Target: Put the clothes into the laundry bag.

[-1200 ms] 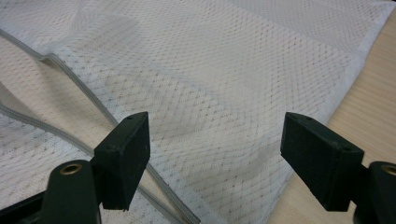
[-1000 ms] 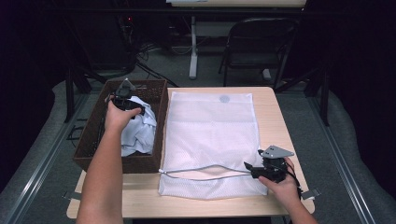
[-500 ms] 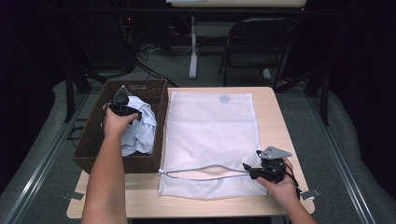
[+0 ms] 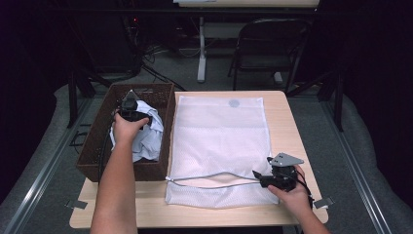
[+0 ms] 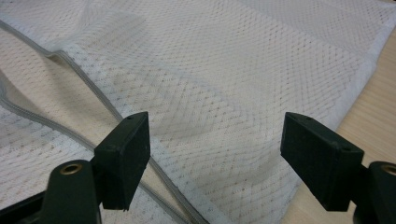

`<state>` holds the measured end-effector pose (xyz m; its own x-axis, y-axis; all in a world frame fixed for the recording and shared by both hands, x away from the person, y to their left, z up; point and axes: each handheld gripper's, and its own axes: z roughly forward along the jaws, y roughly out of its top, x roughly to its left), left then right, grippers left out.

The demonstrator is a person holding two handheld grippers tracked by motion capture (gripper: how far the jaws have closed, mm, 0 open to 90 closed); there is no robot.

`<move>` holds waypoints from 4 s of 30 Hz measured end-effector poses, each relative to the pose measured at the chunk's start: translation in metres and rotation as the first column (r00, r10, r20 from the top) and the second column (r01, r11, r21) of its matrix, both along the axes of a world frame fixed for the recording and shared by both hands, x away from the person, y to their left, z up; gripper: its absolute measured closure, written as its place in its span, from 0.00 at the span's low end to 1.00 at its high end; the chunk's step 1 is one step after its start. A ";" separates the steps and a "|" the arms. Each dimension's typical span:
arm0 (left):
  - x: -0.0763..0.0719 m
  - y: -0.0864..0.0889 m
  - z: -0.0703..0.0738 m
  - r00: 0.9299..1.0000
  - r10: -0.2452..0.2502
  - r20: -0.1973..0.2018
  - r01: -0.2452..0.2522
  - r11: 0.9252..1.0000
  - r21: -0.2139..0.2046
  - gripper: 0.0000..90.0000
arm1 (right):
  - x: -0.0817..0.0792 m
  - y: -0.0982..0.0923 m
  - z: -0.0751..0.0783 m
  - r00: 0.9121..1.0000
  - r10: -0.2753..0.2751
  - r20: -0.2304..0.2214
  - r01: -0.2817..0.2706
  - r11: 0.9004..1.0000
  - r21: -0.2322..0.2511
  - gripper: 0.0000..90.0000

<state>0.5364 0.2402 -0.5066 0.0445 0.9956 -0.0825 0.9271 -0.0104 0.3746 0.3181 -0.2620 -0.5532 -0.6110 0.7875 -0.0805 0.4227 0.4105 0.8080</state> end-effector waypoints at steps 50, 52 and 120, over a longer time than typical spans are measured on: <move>0.005 0.006 -0.041 0.998 0.010 -0.059 -0.003 0.993 0.115 0.03 | -0.001 0.004 -0.001 1.000 0.011 0.000 -0.011 1.000 -0.013 0.27; 0.004 0.007 -0.041 0.998 0.009 -0.059 -0.002 0.994 0.112 0.03 | -0.002 0.005 -0.001 1.000 0.010 -0.001 -0.010 1.000 -0.014 0.27; -0.002 0.013 -0.020 0.999 -0.027 -0.041 0.027 1.000 0.005 0.71 | 0.000 -0.001 -0.002 1.000 0.016 -0.016 -0.017 1.000 -0.008 0.29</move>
<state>0.5339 0.2537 -0.5267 0.0684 0.9945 -0.0796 0.9409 -0.0378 0.3365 0.3177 -0.2628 -0.5549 -0.6252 0.7767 -0.0769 0.4290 0.4243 0.7975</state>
